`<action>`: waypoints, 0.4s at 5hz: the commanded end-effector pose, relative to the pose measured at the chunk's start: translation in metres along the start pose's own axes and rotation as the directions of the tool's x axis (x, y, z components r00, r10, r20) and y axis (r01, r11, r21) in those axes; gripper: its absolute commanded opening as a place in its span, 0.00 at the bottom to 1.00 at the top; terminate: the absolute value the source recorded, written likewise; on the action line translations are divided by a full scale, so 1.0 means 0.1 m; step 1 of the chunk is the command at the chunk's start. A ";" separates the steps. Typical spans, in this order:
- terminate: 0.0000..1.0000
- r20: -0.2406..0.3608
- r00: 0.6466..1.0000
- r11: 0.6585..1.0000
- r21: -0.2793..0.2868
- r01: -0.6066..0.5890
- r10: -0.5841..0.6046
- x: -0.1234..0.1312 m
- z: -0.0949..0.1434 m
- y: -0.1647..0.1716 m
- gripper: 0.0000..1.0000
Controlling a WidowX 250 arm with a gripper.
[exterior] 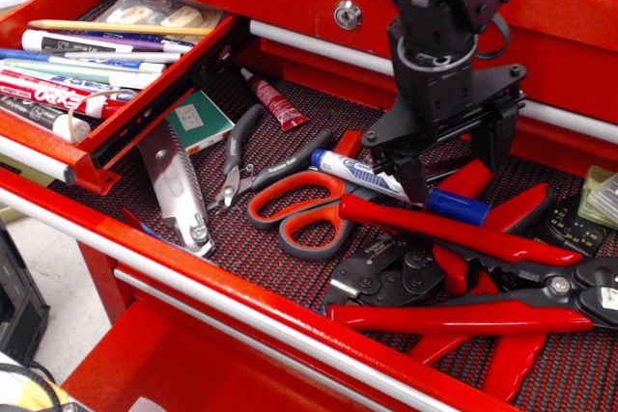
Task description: Pick up blue pen and put into drawer
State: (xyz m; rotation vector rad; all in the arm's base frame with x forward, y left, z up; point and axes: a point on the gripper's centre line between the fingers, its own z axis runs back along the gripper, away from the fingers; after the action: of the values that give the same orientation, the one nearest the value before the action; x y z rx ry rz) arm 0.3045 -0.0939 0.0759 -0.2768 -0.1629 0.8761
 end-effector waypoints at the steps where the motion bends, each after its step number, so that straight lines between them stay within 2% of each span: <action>1: 0.00 -0.036 0.999 1.000 -0.028 0.012 -0.013 0.15 -0.10 0.11 1.00; 2: 0.00 -0.039 0.999 0.999 -0.036 -0.012 0.011 0.12 -0.23 0.18 1.00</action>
State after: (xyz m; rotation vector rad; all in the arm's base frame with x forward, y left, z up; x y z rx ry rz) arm 0.3081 -0.0803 0.0475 -0.3383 -0.1497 0.9098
